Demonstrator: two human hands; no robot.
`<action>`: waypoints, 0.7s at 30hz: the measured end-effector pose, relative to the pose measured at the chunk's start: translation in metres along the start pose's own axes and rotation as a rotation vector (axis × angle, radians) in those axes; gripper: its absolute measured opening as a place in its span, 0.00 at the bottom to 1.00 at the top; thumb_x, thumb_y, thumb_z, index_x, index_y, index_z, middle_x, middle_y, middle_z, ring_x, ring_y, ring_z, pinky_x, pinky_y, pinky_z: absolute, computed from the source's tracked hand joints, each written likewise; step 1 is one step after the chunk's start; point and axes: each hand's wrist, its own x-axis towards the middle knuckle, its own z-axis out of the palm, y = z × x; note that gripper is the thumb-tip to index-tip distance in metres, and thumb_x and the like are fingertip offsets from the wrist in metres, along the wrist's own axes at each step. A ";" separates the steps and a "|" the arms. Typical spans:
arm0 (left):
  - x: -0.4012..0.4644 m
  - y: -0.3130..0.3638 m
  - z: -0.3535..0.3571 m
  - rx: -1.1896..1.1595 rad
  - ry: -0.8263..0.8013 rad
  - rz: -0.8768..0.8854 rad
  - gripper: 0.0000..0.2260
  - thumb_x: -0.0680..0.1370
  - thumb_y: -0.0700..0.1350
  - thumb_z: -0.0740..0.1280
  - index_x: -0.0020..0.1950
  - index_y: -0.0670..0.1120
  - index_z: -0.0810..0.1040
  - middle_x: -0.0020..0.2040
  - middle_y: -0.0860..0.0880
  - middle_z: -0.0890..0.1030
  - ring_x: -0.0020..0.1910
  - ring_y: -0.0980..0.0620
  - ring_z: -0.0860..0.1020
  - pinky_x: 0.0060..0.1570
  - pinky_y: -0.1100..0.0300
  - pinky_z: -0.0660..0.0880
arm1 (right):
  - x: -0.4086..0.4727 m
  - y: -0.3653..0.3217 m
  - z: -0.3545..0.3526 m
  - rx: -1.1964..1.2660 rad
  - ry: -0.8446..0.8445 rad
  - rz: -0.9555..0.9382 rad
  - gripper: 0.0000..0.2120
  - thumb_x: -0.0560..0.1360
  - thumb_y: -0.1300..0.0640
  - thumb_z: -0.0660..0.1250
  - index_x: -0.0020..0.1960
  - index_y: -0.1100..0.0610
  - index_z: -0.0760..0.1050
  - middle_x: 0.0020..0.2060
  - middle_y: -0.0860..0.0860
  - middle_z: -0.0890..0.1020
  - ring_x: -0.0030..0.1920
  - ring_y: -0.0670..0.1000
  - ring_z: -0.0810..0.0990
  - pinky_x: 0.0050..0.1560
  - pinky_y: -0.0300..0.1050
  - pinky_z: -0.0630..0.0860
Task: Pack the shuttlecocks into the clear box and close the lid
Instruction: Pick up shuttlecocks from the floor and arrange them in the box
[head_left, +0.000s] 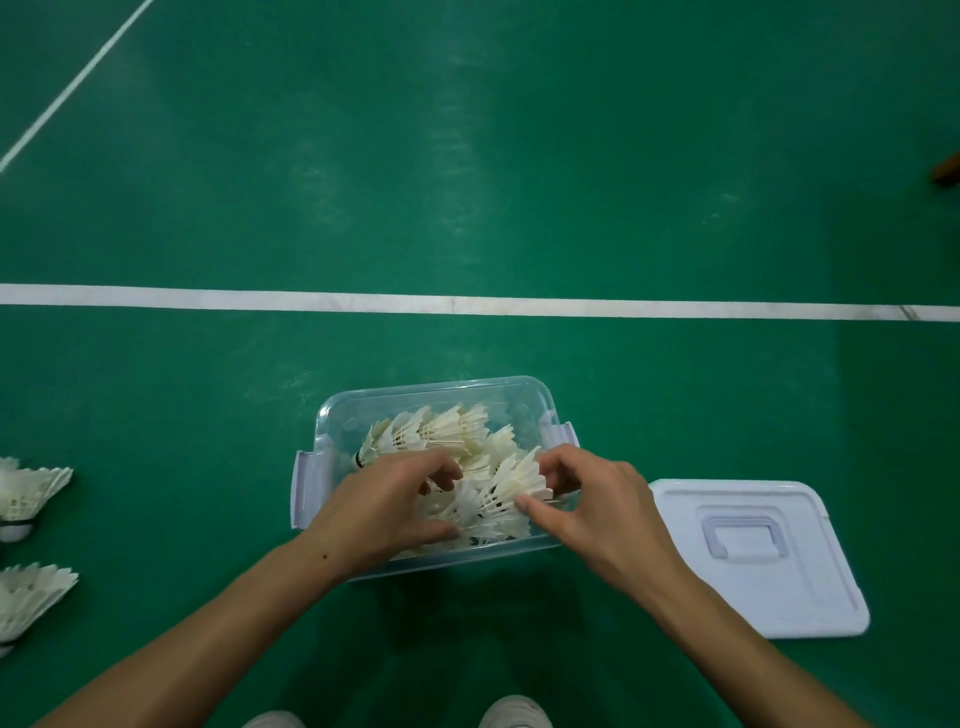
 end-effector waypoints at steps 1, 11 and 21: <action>-0.001 -0.001 -0.001 -0.010 0.006 -0.007 0.22 0.71 0.58 0.80 0.62 0.58 0.78 0.54 0.63 0.82 0.51 0.64 0.79 0.52 0.59 0.81 | 0.000 -0.001 0.001 -0.013 -0.021 0.007 0.15 0.71 0.41 0.79 0.53 0.46 0.80 0.39 0.39 0.82 0.43 0.42 0.84 0.49 0.50 0.83; -0.001 -0.007 0.000 0.104 0.033 -0.058 0.13 0.74 0.58 0.77 0.57 0.64 0.81 0.53 0.66 0.83 0.52 0.65 0.79 0.48 0.59 0.80 | 0.005 -0.007 0.017 0.214 -0.302 0.197 0.21 0.76 0.55 0.76 0.61 0.44 0.68 0.35 0.46 0.80 0.37 0.42 0.78 0.44 0.44 0.77; -0.003 -0.001 0.000 0.121 0.036 -0.006 0.16 0.76 0.54 0.76 0.62 0.61 0.79 0.60 0.64 0.80 0.55 0.64 0.77 0.49 0.66 0.73 | 0.011 -0.010 0.004 0.047 -0.374 0.120 0.28 0.74 0.47 0.76 0.67 0.38 0.65 0.42 0.46 0.82 0.46 0.46 0.82 0.53 0.54 0.81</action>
